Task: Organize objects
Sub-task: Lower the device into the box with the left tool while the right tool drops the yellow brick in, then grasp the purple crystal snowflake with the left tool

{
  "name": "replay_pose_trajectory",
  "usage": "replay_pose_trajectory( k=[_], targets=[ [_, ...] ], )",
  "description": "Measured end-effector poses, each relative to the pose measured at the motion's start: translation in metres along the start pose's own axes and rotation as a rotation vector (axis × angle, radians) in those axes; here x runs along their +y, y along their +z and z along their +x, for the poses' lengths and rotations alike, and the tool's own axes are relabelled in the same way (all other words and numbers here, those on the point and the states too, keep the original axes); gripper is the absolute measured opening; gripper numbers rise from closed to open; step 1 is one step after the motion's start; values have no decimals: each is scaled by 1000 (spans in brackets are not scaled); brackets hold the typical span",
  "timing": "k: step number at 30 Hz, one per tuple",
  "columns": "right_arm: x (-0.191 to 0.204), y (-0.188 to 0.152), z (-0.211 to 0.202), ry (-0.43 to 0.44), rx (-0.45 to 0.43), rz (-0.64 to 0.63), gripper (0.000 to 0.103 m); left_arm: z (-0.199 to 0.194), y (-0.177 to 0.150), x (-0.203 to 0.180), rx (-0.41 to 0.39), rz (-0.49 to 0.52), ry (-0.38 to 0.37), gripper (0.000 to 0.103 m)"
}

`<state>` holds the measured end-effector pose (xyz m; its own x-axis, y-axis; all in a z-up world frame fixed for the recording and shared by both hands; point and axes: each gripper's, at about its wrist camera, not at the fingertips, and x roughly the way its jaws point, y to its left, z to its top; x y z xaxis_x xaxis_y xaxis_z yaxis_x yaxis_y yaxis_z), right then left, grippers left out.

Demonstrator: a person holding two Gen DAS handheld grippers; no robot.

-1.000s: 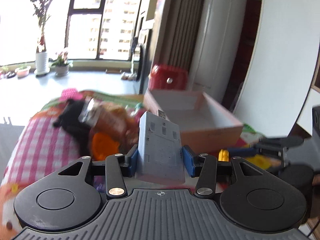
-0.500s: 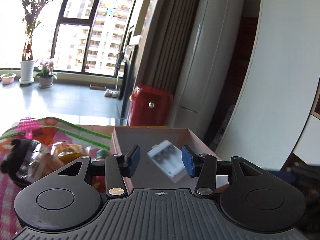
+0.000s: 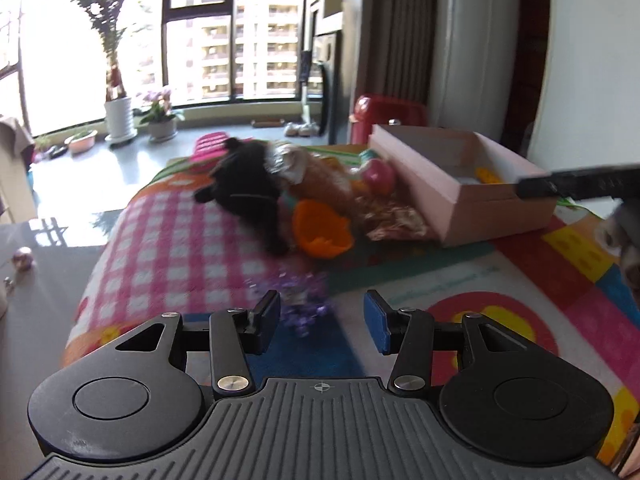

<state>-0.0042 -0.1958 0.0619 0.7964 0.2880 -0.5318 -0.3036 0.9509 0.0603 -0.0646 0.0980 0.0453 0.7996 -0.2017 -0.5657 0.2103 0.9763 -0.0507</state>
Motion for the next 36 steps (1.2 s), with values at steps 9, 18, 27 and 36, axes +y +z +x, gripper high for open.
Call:
replay_pose_trajectory(
  k=[9, 18, 27, 36],
  targets=[
    [8, -47, 11, 22, 149, 35, 103, 17, 9, 54, 22, -281, -41, 50],
    [-1, -45, 13, 26, 158, 99, 103, 45, 8, 12, 74, -134, -13, 62],
    [17, -41, 10, 39, 151, 33, 103, 46, 4, -13, 82, -13, 76, 60],
    [92, -7, 15, 181, 54, -175, 100, 5, -13, 31, 15, -203, 120, 58]
  ],
)
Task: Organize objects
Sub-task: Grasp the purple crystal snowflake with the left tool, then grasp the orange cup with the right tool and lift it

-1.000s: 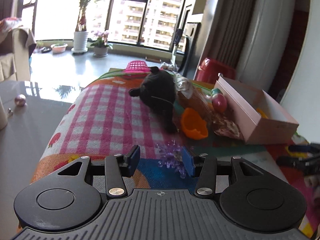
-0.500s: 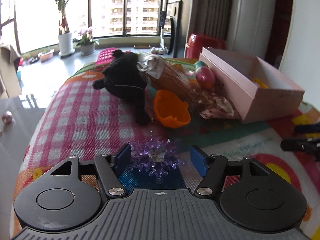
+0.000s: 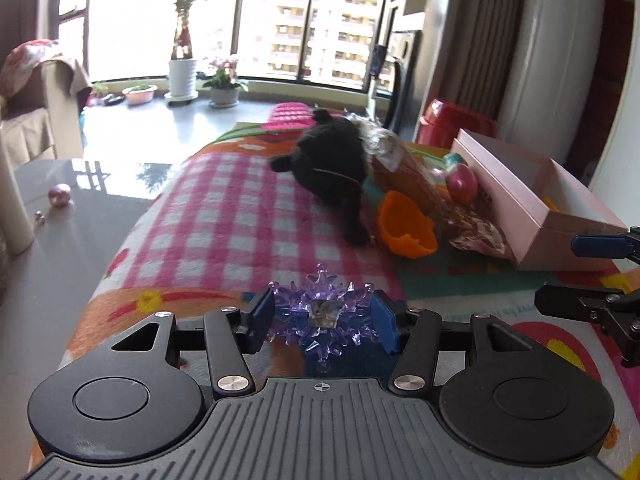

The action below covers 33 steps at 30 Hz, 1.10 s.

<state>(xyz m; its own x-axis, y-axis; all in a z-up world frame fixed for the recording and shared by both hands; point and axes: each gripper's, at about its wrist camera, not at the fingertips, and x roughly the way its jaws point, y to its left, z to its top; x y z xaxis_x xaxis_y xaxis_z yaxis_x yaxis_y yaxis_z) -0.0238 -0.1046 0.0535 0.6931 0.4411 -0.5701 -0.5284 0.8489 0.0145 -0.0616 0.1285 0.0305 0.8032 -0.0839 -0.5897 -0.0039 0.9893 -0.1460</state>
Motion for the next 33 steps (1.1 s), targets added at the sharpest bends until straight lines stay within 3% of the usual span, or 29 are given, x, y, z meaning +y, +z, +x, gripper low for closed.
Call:
replay_pose_trajectory(
  k=[2, 7, 9, 12, 13, 15, 17, 19, 22, 28, 31, 33],
  targets=[
    [15, 13, 13, 19, -10, -31, 86, -9, 0, 16, -14, -54, 11, 58],
    [36, 35, 66, 17, 55, -31, 79, -18, -2, 31, -22, -99, 10, 58],
    [39, 38, 87, -5, 91, -18, 67, -18, -3, 30, -15, -101, 1, 58],
    [40, 41, 103, -13, 136, -20, 38, -21, -6, 27, -11, -92, -7, 58],
    [39, 40, 103, 0, 151, -14, 36, -23, -7, 27, -10, -92, -11, 58],
    [39, 39, 88, 15, 143, -6, 34, -24, -9, 22, -4, -87, -25, 58],
    [38, 34, 65, 37, 133, -22, 24, -27, -10, 14, 8, -63, -40, 58],
    [31, 24, 36, 59, 130, -26, 23, -29, -13, 1, 30, -16, -69, 58],
    [12, 3, -11, 58, 107, -11, 12, -33, -19, -27, 56, 81, -111, 58],
    [-30, -36, -78, -34, 73, 24, 12, -37, -16, -79, 47, 182, -193, 58],
    [-39, -44, -84, -44, 68, 52, 19, -35, -9, -91, 3, 149, -175, 58],
    [-36, -40, -81, -20, 53, 57, 27, -34, -6, -86, -47, 103, -126, 58]
  ],
)
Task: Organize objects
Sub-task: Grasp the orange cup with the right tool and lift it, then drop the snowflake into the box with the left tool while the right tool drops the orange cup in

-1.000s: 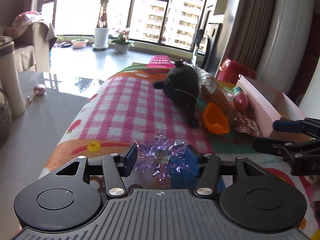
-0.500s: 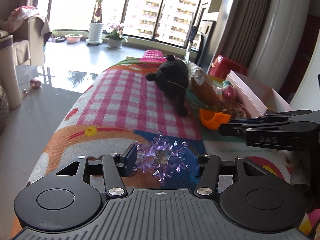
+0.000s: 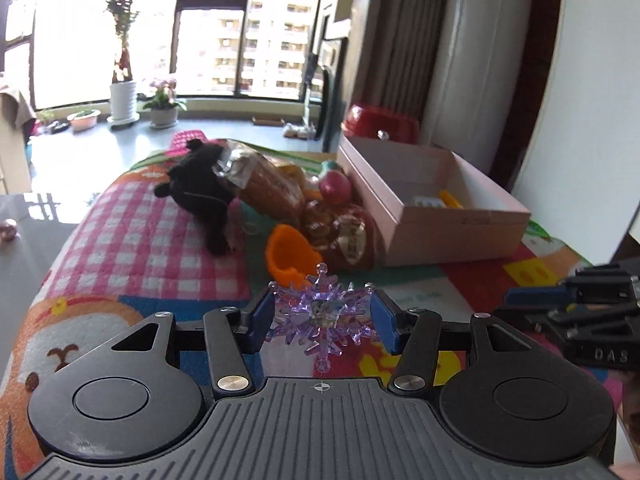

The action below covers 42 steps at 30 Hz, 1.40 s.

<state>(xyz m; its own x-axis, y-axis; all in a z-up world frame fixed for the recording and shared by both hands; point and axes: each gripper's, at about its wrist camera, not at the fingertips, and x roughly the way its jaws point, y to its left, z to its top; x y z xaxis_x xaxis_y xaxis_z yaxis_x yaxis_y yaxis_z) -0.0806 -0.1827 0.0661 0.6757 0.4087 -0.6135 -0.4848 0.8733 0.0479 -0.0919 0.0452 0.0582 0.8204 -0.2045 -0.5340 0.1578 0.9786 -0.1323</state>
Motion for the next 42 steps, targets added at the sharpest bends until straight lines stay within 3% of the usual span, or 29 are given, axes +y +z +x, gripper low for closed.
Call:
replay_pose_trajectory(
  k=[3, 8, 10, 16, 18, 22, 28, 32, 37, 42],
  targets=[
    [17, 11, 16, 21, -22, -28, 40, 2, -4, 19, -33, -71, 130, 58],
    [58, 36, 59, 54, -32, -111, 63, 2, -17, 66, -45, -239, 204, 58],
    [74, 45, 82, 32, -32, -140, 66, 3, -22, 77, -40, -284, 205, 58],
    [88, 64, 145, -13, 61, -145, 66, -1, -29, 87, -61, -330, 168, 58],
    [90, 65, 151, -24, 75, -154, 53, -1, -30, 86, -62, -330, 161, 58],
    [89, 64, 133, -2, 89, -159, 52, -2, -32, 85, -73, -335, 151, 58],
    [64, 39, 64, 6, 70, -178, 52, -2, -30, 75, -45, -301, 147, 58],
    [30, 21, 17, -68, 9, -113, 52, 0, -19, 43, -9, -244, 29, 58],
    [-12, 3, -19, -177, -60, 0, 52, -6, 30, -19, -83, -58, -88, 58],
    [-34, -7, -35, -195, -104, 61, 52, 9, 103, -70, -185, 6, -177, 59]
  ],
)
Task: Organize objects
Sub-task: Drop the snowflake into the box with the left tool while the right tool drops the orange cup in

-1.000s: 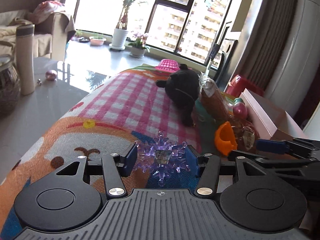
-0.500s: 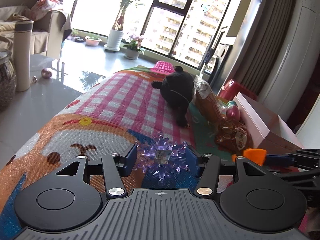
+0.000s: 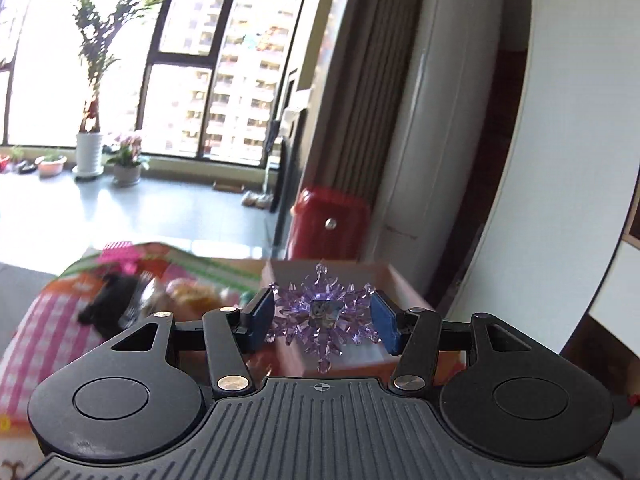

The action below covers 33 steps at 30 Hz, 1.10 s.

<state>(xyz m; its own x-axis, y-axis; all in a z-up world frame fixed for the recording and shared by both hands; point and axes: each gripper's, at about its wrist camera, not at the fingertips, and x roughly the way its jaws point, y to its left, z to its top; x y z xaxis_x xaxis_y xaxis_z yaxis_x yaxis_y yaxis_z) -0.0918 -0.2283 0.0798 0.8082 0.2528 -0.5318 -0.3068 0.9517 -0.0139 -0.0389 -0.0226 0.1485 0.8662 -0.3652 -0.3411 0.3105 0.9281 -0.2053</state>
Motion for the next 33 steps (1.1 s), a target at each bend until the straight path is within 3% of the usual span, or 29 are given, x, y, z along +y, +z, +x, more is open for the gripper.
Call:
replay_pose_trajectory(
  k=[3, 5, 7, 11, 13, 15, 16, 18, 20, 22, 26, 29, 30, 32, 33],
  targets=[
    [-10, -4, -3, -3, -20, 39, 52, 55, 19, -17, 65, -31, -79, 59],
    [-14, -6, -4, -12, -25, 58, 52, 99, 11, -28, 167, -1, -73, 59],
    [-19, -7, -6, -26, -30, 68, 52, 124, -1, -31, 197, -2, -52, 59],
    [-36, -6, -14, -54, -60, 94, 52, 115, -16, -21, 122, 4, -67, 59],
    [-45, -1, -11, -53, -65, 111, 52, 106, -24, -23, 115, 118, -69, 58],
    [-47, 7, -4, -57, -65, 117, 52, 104, -33, -33, 157, 270, -75, 59],
    [-46, 12, 1, -64, -67, 117, 52, 103, -36, -37, 136, 298, -60, 61],
    [-43, 20, 9, -68, -77, 119, 52, 104, -33, -34, 64, 273, -23, 59],
    [-40, 26, 14, -64, -85, 130, 52, 114, -27, -30, 81, 245, -24, 59],
    [-39, 32, 18, -64, -86, 136, 52, 113, -21, -17, 43, 173, -6, 59],
    [-35, 42, 19, -91, -104, 100, 52, 86, -15, 23, -54, 20, 13, 59],
    [-32, 72, 26, -96, -154, 65, 52, 62, -16, 54, -84, -45, 88, 59],
    [-33, 87, 30, -80, -169, 71, 54, 52, -16, 66, -95, -68, 116, 59],
    [-38, 110, 43, -67, -163, 111, 90, 35, -16, 87, -107, -106, 166, 58],
    [-39, 116, 48, -81, -175, 136, 94, 28, -17, 97, -96, -112, 187, 58]
  ],
)
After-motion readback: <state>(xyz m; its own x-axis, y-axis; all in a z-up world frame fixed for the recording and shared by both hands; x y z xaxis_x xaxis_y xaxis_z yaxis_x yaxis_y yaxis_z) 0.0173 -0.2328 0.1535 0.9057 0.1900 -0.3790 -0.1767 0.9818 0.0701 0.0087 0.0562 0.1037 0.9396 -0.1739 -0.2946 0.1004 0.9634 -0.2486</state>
